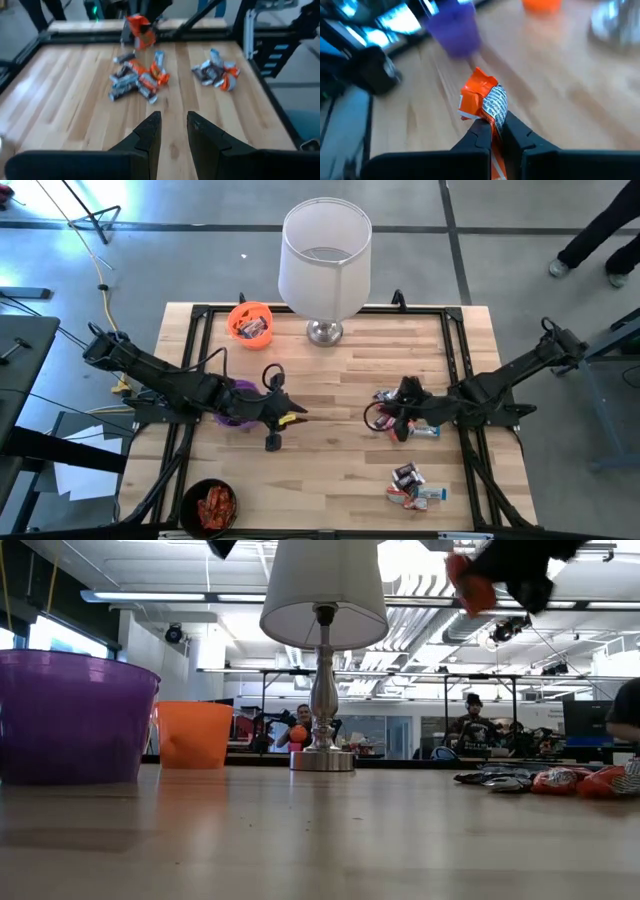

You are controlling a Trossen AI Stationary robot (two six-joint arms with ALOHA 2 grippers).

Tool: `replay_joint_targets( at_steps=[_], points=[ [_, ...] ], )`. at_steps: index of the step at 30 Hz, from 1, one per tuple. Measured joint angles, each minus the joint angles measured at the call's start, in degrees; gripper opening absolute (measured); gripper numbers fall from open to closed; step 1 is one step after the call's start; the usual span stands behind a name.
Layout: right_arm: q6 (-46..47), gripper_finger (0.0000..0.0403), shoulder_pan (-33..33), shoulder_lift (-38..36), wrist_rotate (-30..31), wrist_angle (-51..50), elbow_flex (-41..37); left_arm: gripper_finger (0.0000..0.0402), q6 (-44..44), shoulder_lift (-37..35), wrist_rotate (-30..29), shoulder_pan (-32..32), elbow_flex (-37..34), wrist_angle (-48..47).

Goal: Sort candy
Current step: Put the orange chocolate into the black bucket

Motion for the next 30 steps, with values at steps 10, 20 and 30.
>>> replay_joint_targets(
  at_steps=[10,20,30],
  points=[
    [-24.6,0.0004,0.0,3.1,8.9,22.2,0.0,0.0080,1.5,0.0,0.6,0.1,0.0,3.0],
    [-29.5,0.0004,-1.8,8.9,9.0,29.9,0.0,0.0080,-1.6,0.0,0.8,0.1,0.0,4.3],
    [-31.6,0.0004,-3.8,14.1,6.8,39.1,0.0,0.0080,-2.1,1.7,0.8,0.1,0.0,8.3]
  ],
)
